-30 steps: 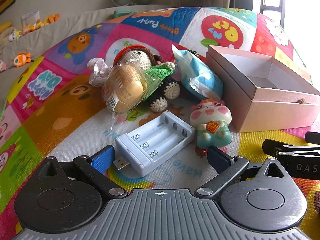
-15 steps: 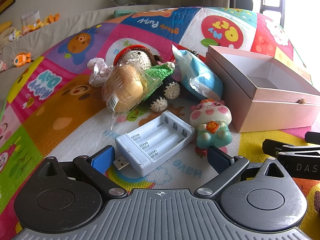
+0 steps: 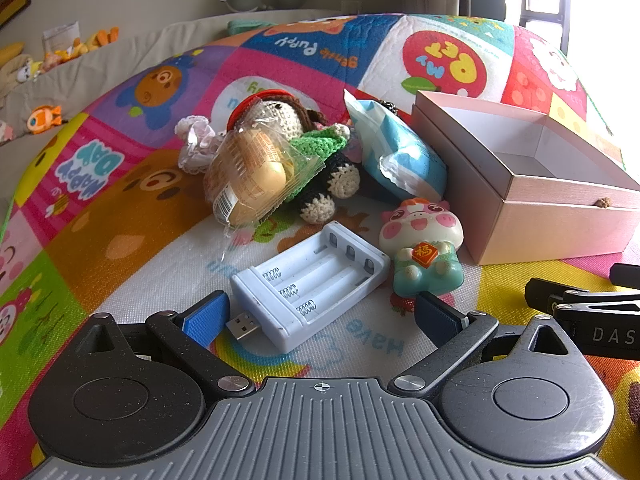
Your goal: Organize objects
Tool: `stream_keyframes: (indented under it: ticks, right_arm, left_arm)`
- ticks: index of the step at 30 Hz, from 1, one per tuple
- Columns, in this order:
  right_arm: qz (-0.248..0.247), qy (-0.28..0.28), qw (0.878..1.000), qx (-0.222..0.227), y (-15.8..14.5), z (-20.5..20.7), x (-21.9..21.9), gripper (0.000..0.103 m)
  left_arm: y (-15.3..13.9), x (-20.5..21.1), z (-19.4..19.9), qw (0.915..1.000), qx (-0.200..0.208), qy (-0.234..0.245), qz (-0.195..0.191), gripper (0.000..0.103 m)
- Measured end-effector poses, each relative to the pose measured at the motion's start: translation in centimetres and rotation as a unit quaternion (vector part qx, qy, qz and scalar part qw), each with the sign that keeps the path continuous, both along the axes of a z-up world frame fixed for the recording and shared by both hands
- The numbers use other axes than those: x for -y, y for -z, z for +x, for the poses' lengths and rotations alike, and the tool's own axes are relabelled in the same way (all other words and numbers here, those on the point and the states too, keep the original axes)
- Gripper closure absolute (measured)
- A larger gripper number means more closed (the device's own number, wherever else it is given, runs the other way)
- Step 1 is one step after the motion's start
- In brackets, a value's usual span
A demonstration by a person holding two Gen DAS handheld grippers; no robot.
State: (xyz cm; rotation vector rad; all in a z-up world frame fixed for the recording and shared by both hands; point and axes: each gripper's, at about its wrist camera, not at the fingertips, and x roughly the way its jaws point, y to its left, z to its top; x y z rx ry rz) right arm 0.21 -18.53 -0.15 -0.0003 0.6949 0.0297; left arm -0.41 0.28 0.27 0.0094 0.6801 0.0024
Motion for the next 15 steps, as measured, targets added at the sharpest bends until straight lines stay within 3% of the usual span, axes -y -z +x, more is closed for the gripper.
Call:
stream_keyframes:
  ticks: [15]
  right_arm:
    - [0.000, 0.000, 1.000, 0.000, 0.00, 0.00, -0.02, 0.000]
  left_arm:
    - [-0.06, 0.00, -0.13, 1.0000, 0.000, 0.000, 0.004, 0.002]
